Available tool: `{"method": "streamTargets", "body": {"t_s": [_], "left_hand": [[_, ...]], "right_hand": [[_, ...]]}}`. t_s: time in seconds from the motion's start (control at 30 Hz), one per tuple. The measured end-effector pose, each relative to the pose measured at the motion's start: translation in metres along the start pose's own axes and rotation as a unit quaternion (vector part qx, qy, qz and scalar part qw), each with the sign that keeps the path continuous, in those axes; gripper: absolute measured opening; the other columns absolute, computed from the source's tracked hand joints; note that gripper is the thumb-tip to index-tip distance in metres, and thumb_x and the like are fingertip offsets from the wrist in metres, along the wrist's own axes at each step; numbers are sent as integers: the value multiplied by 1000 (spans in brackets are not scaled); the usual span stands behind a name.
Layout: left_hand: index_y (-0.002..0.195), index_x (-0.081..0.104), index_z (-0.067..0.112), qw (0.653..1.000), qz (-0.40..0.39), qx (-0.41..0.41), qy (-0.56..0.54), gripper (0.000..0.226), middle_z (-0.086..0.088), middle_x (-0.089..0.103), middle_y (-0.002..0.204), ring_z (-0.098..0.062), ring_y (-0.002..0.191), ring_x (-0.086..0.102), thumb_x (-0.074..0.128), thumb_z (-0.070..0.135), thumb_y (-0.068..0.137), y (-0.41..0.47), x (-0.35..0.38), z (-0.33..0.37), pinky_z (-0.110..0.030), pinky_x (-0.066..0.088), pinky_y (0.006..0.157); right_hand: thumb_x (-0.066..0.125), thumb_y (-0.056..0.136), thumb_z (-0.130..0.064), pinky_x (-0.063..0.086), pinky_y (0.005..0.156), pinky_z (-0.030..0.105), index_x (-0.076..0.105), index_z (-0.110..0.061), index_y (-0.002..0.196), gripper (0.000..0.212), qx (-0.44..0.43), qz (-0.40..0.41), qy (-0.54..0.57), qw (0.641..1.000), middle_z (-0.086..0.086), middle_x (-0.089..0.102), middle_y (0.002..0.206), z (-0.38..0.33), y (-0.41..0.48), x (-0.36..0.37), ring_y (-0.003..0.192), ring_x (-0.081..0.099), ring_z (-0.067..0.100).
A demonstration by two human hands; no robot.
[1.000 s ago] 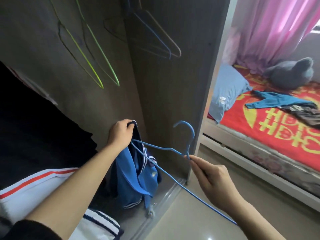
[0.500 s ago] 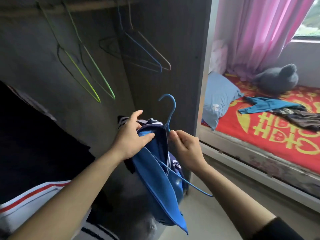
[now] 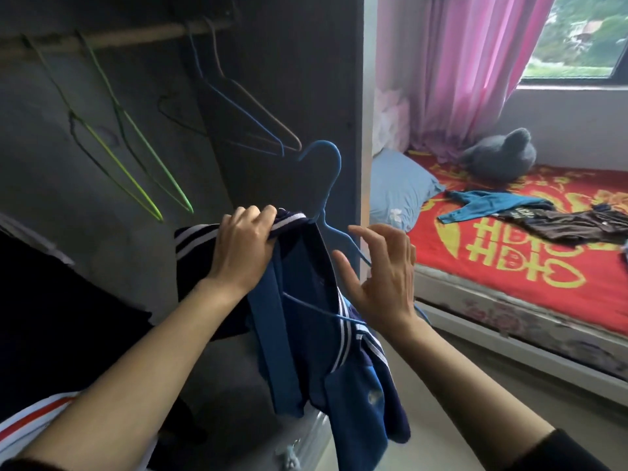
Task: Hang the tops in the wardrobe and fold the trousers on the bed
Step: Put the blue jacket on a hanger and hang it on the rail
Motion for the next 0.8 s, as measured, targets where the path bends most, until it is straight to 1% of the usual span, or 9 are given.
{"method": "streamTargets", "body": {"t_s": [0.1,0.17,0.23,0.3,0.37,0.47,0.57,0.67,0.8], "left_hand": [[103,57,5,1000,8,-17,-11,22,-14,59,81,-37,77,55,68,8,84,7,0,-1,-44,42,68],[104,57,5,1000,19,-18,-17,22,-14,59,83,-37,80,55,67,9,85,12,-4,2,-45,42,70],[101,57,6,999,44,-17,-21,16,-13,59,83,-37,80,55,66,11,88,16,-13,8,-45,41,70],[97,56,7,997,72,-10,-27,11,-12,58,82,-35,78,54,64,13,91,20,-25,16,-43,39,71],[96,56,7,995,95,5,-31,11,-11,57,81,-34,77,53,63,15,92,23,-36,24,-43,39,71],[95,58,7,992,124,11,-30,11,-9,55,78,-31,76,50,62,17,93,25,-51,29,-43,38,72],[95,58,7,990,140,-2,-32,11,-8,54,79,-30,76,50,63,16,93,22,-62,19,-42,37,72],[96,56,6,990,129,-25,-50,12,-10,56,83,-32,80,50,63,14,92,7,-61,-9,-44,38,75],[95,55,4,990,92,-82,-73,10,-14,58,85,-37,83,52,63,9,91,-21,-43,-57,-47,38,77]], "right_hand": [[72,88,-32,44,69,29,59,-19,93,19,-42,-33,7,999,0,56,86,-3,-40,-3,77,53,18],[60,93,-47,45,56,32,55,-25,82,25,21,-167,-6,986,-8,57,76,4,-73,16,66,57,15],[45,92,-65,45,60,33,51,-27,85,40,136,-321,-76,934,-10,63,85,21,-114,44,78,64,17],[39,90,-72,43,68,36,44,-27,93,46,223,-397,-96,885,-7,62,101,38,-146,65,94,64,24],[43,87,-73,43,74,37,40,-25,102,50,292,-385,-70,872,-3,58,110,45,-155,76,102,61,27],[55,81,-66,47,81,38,38,-26,115,55,352,-307,-20,884,-4,53,114,48,-143,85,106,58,25],[60,88,-40,42,85,37,43,-17,126,47,412,-316,8,854,5,52,125,63,-138,98,114,56,31],[56,93,-23,40,79,29,61,-15,120,28,371,-350,65,858,5,66,118,79,-137,102,109,61,27],[58,99,-24,44,81,25,74,-24,109,19,306,-353,51,883,-3,75,106,107,-130,77,100,67,13]]}}
Point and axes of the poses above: each hand's wrist, its own y-axis towards the middle knuckle, its own x-axis out of the palm, z = x × y, the point moved 7 cm from there along y, towards the middle knuckle
